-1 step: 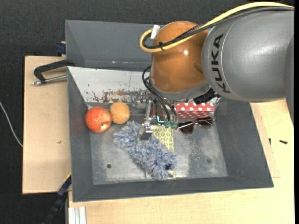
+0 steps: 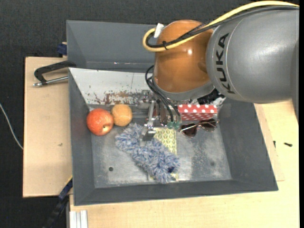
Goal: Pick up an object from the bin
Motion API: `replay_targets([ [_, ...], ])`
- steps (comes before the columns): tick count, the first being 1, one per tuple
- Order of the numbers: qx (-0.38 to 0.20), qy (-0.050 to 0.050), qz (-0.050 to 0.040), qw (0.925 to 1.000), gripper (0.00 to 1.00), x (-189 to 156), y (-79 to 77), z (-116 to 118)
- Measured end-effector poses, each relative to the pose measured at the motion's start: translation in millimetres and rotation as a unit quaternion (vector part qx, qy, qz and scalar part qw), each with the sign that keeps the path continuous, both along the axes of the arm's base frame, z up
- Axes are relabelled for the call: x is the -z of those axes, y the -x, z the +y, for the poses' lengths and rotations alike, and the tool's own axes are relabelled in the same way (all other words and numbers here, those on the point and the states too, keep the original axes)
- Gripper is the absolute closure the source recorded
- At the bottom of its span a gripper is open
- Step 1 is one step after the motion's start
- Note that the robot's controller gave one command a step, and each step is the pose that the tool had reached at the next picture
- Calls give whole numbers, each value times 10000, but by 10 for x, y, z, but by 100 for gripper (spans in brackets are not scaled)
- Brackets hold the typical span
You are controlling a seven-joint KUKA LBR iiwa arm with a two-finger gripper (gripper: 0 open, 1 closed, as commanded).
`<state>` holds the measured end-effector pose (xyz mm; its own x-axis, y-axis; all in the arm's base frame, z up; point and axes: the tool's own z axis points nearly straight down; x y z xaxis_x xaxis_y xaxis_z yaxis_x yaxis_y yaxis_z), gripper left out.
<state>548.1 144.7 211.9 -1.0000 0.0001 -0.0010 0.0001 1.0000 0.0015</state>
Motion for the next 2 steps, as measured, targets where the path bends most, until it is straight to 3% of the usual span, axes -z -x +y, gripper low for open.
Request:
replay_targets([
  [1, -19, -2, -12, 10000, 0, 1185, -103, -144],
  [2, -17, -10, -17, 10000, 0, 1392, -132, -138],
])
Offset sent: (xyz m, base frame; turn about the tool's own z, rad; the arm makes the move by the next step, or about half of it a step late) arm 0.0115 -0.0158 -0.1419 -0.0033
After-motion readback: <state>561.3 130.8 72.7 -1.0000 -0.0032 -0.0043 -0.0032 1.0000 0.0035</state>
